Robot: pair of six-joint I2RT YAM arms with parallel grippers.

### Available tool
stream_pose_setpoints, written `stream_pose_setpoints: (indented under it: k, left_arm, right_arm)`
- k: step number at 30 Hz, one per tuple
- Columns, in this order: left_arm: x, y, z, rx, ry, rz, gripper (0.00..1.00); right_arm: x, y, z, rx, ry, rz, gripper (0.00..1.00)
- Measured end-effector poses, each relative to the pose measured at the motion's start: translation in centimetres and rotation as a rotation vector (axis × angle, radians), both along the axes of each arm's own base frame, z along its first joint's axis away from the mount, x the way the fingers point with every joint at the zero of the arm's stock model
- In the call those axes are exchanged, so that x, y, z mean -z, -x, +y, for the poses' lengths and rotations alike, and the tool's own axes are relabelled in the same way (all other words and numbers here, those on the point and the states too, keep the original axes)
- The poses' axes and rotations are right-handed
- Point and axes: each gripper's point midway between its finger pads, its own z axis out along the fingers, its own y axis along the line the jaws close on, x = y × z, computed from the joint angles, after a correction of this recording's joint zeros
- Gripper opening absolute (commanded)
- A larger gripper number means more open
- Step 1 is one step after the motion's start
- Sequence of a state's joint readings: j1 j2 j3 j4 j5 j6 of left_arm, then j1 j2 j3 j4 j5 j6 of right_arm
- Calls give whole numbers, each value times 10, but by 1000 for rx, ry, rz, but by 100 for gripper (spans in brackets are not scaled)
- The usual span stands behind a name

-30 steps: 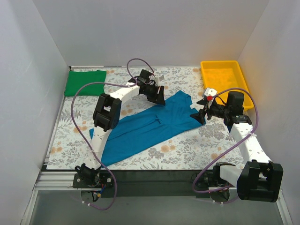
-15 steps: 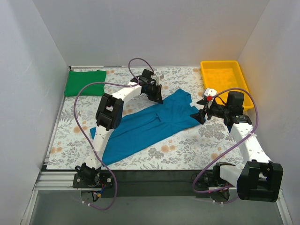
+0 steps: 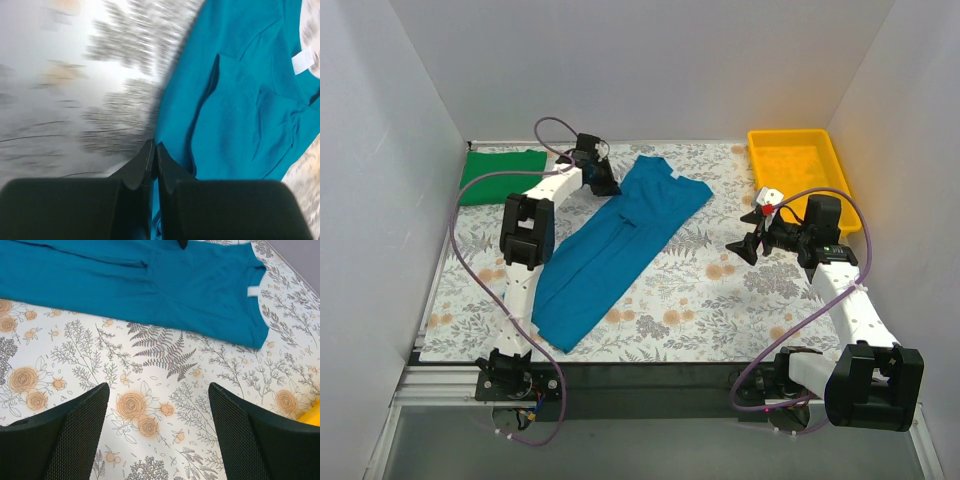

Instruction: Fold and stack the t-shirts

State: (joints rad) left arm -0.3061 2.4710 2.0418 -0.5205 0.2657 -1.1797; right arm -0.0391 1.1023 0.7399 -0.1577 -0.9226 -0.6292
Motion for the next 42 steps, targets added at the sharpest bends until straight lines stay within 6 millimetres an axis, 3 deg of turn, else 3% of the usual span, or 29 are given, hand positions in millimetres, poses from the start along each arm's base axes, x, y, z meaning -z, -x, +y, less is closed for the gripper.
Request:
stream_pose_setpoints:
  k: [4,5,9,12,15,18,21,24,26,28,32,33,38,42]
  left_arm:
    - [-3,-11,43,-127,-32,-11,32]
    - [-6,-11,51,-151,-48,-17,46]
    - [-20,-5,73,-204,-104,-45,59]
    - [-44,7,88,-198,-144,-100,67]
    - [-93,29,108,-192,-196,-219,80]
    - [-171,62,132,-224,-218,-414,88]
    - [-242,117,159,-276,-190,-631,92]
    - [-272,177,181,-328,-163,-776,92]
    - [-269,207,188,-343,-156,-814,92]
    - [-252,222,191,-345,-162,-803,92]
    - [-192,244,199,-342,-218,-672,92]
    - [-186,247,200,-342,-226,-658,92]
    - [-192,251,208,-376,-245,-680,91]
    - [-201,254,216,-417,-261,-709,92]
  right_arm:
    - [0,0,0,-1,1,-1,87]
    - [1,0,0,-2,1,1,86]
    - [5,2,2,-23,-2,13,86]
    - [12,11,11,-97,-3,14,85]
    - [27,28,37,-234,42,7,85]
    - [50,62,87,-451,164,-36,85]
    - [77,96,125,-644,294,-81,85]
    - [99,117,150,-778,433,-121,84]
    - [105,124,169,-850,502,-164,83]
    - [106,128,188,-899,545,-210,81]
    - [113,146,226,-988,621,-287,79]
    - [117,153,231,-1006,635,-292,79]
    - [134,159,260,-1009,713,-327,78]
    - [138,152,274,-976,741,-353,77]
